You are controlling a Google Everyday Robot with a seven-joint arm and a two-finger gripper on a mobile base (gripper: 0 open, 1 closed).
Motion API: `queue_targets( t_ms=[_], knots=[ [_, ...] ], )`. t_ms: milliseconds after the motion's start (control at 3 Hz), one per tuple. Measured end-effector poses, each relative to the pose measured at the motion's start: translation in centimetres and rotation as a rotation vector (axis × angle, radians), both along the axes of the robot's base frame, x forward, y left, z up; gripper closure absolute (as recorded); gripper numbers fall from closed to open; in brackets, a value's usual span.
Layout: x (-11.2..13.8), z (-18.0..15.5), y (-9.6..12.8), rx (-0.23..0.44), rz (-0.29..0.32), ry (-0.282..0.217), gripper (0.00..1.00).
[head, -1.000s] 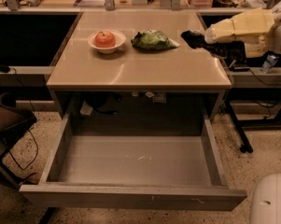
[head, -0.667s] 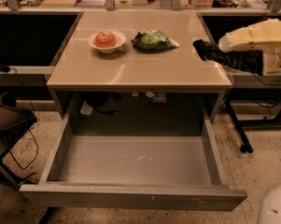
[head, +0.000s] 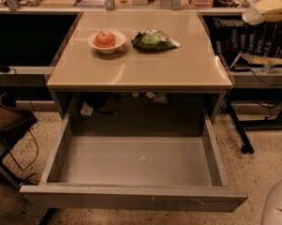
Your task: Place rxbar chocolate into top drawer
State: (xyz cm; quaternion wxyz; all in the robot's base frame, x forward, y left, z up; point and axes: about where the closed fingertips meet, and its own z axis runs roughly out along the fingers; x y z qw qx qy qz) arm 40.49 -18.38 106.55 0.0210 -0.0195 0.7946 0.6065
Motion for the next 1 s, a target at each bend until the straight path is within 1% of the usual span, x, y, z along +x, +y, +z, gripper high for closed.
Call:
queue_targets(
  t_ms=[333, 667, 1000],
  knots=[
    [0.5, -2.8, 1.6, -0.15, -0.092, -0.147, 1.0],
    [0.9, -3.8, 2.9, -0.24, -0.104, -0.27, 1.0],
    [0.9, -3.8, 2.9, -0.24, -0.105, -0.27, 1.0]
  ],
)
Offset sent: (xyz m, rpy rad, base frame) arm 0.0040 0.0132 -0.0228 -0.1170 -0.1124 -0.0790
